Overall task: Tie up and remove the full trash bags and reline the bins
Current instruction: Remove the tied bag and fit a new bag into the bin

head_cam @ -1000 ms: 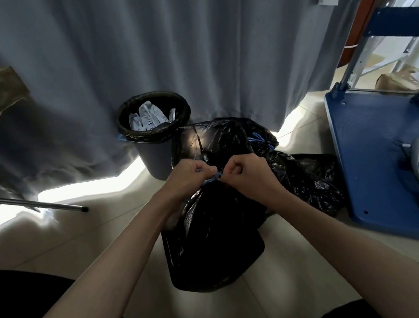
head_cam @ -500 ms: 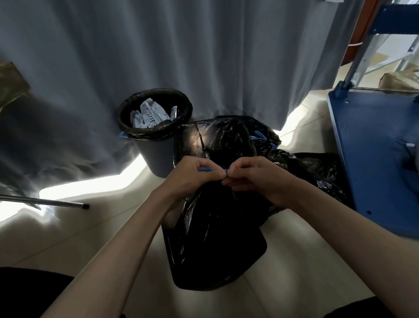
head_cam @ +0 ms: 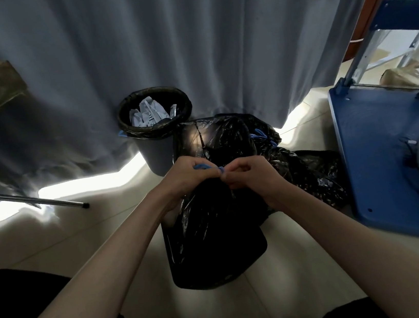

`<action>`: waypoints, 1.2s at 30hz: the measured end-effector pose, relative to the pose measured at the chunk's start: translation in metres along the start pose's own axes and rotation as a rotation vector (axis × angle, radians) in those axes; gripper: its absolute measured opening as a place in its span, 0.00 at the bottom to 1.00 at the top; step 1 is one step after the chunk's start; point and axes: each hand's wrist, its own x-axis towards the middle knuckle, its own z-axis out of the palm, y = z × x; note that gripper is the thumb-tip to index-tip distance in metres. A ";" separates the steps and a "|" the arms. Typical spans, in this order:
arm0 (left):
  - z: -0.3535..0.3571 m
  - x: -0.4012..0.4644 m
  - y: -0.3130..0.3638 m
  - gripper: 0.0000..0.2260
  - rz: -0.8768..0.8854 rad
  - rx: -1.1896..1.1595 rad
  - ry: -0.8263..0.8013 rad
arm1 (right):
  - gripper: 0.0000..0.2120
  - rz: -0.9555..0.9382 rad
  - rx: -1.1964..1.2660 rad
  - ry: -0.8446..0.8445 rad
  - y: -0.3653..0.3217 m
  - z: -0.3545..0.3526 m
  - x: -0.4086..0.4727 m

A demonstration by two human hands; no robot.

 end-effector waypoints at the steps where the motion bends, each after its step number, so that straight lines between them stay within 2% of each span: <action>1: 0.000 0.000 0.000 0.05 -0.019 -0.019 -0.008 | 0.05 -0.008 -0.020 0.004 0.001 0.000 0.001; 6: -0.001 0.000 -0.001 0.06 -0.112 -0.054 -0.078 | 0.04 -0.030 -0.119 -0.033 0.000 -0.001 0.003; 11: 0.002 -0.001 0.001 0.06 -0.134 -0.099 -0.180 | 0.02 -0.103 -0.257 -0.021 -0.002 -0.001 0.006; 14: 0.001 -0.002 0.000 0.12 -0.174 -0.185 -0.218 | 0.04 -0.152 -0.327 0.046 -0.003 0.002 0.005; 18: -0.002 -0.001 0.000 0.05 -0.202 -0.211 -0.201 | 0.05 -0.141 -0.210 0.035 -0.004 0.001 0.002; 23: -0.008 -0.001 0.001 0.09 -0.182 -0.139 -0.142 | 0.08 -0.071 -0.061 0.014 -0.009 -0.001 -0.003; 28: -0.008 -0.006 0.014 0.08 -0.108 -0.049 -0.113 | 0.02 -0.082 0.006 0.042 -0.009 0.000 -0.004; 30: -0.009 -0.006 0.016 0.08 -0.081 0.001 -0.089 | 0.03 -0.091 -0.066 0.055 -0.011 0.000 -0.003; 33: -0.010 -0.005 0.014 0.09 -0.067 0.041 -0.069 | 0.04 -0.157 -0.351 0.091 -0.015 0.003 -0.002; 36: -0.013 -0.003 0.014 0.09 -0.022 0.136 -0.027 | 0.06 -0.168 -0.562 0.046 -0.021 0.006 -0.003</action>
